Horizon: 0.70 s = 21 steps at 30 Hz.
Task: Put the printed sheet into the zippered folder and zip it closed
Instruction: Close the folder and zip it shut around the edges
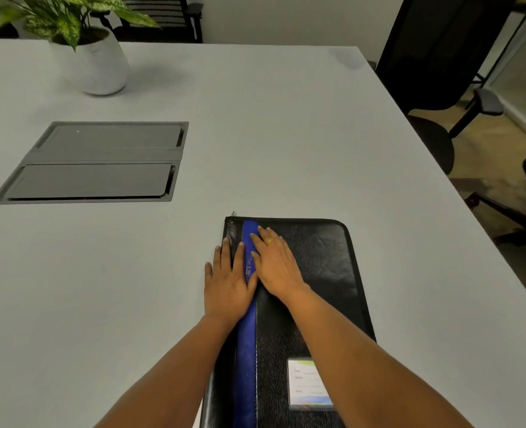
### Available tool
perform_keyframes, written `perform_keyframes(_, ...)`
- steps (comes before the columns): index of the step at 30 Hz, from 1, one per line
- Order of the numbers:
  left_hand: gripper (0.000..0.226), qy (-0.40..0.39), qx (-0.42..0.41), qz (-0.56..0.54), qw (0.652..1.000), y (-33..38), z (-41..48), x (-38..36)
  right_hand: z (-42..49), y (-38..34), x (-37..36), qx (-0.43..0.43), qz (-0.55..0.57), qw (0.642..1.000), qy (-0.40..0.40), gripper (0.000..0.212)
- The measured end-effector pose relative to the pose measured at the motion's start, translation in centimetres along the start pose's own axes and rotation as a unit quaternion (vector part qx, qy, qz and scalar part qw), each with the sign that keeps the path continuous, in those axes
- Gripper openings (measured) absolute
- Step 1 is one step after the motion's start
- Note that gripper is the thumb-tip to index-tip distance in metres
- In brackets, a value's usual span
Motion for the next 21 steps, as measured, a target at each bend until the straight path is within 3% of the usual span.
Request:
perform_keyframes(5,0.067,-0.02,0.003,-0.003,1.0,-0.2,-2.8,0.1,-4.7,1.4,0.2,-0.019,-0.058,0.998,-0.018,0.051)
perform_keyframes(21,0.07,-0.073,-0.02,0.037,0.996,0.8,-14.9,-0.7,-18.7,2.2,-0.5,-0.108,-0.099,0.988,-0.055,0.06)
Point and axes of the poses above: each hand's wrist, its own z-axis towards the middle knuckle, its own x-axis out of the back of the hand, y = z × x, the point moved 6 cm from there along z, towards the middle knuckle, and after that the axes turned 4 degrees about x, right-handed, at the moved point
